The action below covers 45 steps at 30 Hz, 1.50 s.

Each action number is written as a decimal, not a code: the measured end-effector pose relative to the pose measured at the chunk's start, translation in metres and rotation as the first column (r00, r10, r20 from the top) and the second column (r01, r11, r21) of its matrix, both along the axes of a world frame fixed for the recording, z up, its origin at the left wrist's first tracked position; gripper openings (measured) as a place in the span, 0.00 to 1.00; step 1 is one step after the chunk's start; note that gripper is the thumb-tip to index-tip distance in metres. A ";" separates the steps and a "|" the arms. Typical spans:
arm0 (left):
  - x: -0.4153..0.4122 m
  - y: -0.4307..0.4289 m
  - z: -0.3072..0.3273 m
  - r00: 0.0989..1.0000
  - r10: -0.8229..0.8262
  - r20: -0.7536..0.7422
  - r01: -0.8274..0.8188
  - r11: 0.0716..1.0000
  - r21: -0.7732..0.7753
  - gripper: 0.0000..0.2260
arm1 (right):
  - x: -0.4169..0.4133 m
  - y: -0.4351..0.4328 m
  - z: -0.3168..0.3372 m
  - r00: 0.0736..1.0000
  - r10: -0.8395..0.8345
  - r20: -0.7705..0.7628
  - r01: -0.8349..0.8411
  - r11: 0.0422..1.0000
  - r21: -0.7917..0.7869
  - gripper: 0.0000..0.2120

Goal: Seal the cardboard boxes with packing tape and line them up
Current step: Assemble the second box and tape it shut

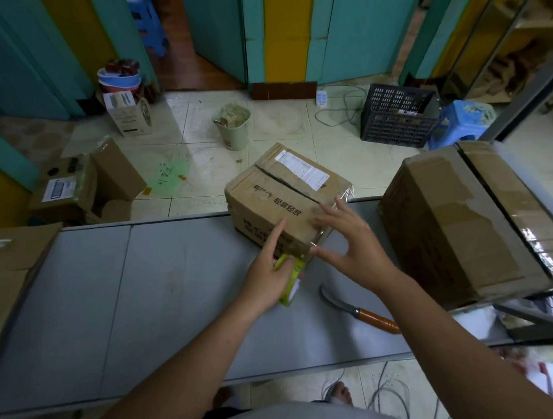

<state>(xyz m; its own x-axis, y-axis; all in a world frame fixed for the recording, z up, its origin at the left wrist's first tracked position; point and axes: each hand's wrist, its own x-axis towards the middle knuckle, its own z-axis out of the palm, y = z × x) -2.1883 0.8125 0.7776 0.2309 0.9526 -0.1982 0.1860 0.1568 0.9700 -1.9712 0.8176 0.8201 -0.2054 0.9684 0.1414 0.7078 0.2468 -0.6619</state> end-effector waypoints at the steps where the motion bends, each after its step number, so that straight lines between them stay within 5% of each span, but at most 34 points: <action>1: 0.000 0.001 0.002 1.000 -0.004 0.023 0.004 1.000 -0.013 0.34 | 0.006 -0.010 -0.005 0.997 -0.061 -0.040 0.062 0.998 0.027 0.21; 4: -0.002 0.000 0.007 0.999 -0.041 0.027 0.042 0.999 -0.032 0.35 | 0.033 -0.043 -0.038 0.971 -0.232 0.056 0.235 0.970 -0.062 0.10; 7: -0.001 -0.003 0.009 0.998 -0.060 0.000 0.060 0.998 -0.026 0.36 | 0.059 -0.076 -0.075 0.925 -0.125 0.359 0.286 0.852 -0.440 0.22; 9: -0.001 -0.003 0.011 0.998 -0.067 0.007 0.067 0.997 -0.026 0.37 | 0.067 -0.090 -0.095 0.901 -0.059 0.429 0.294 0.810 -0.507 0.24; 13: -0.002 -0.001 0.011 0.995 -0.080 0.054 0.083 0.996 -0.044 0.37 | 0.069 -0.098 -0.115 0.913 -0.171 0.369 0.345 0.808 -0.477 0.07; 18: -0.006 0.002 0.004 0.989 -0.050 0.140 0.065 0.993 -0.102 0.37 | 0.078 -0.107 -0.096 0.979 -0.178 0.101 0.204 0.896 -0.394 0.12; 21: -0.007 0.002 0.002 0.985 -0.039 0.168 0.061 0.990 -0.130 0.37 | 0.079 -0.114 -0.063 0.976 -0.215 -0.038 0.194 0.935 -0.297 0.05; 25: -0.007 0.002 0.002 0.989 -0.046 0.137 0.064 0.989 -0.130 0.37 | 0.067 -0.120 -0.011 0.977 -0.178 -0.115 0.145 0.958 -0.248 0.19; 36: -0.010 0.001 0.006 0.991 -0.079 0.106 0.092 0.989 -0.118 0.37 | 0.000 -0.075 0.034 0.983 -0.060 0.175 0.100 0.968 -0.232 0.11; 45: -0.010 -0.001 0.009 0.991 -0.075 0.108 0.091 0.984 -0.154 0.38 | -0.032 -0.036 0.041 0.935 -0.040 0.354 0.146 0.949 -0.279 0.15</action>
<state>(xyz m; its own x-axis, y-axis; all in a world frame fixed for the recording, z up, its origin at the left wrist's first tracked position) -2.1979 0.8115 0.7868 0.3347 0.8877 -0.3163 0.1069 0.2977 0.9487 -2.0035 0.7812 0.8613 -0.0965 0.9715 -0.2165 0.9124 -0.0006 -0.4094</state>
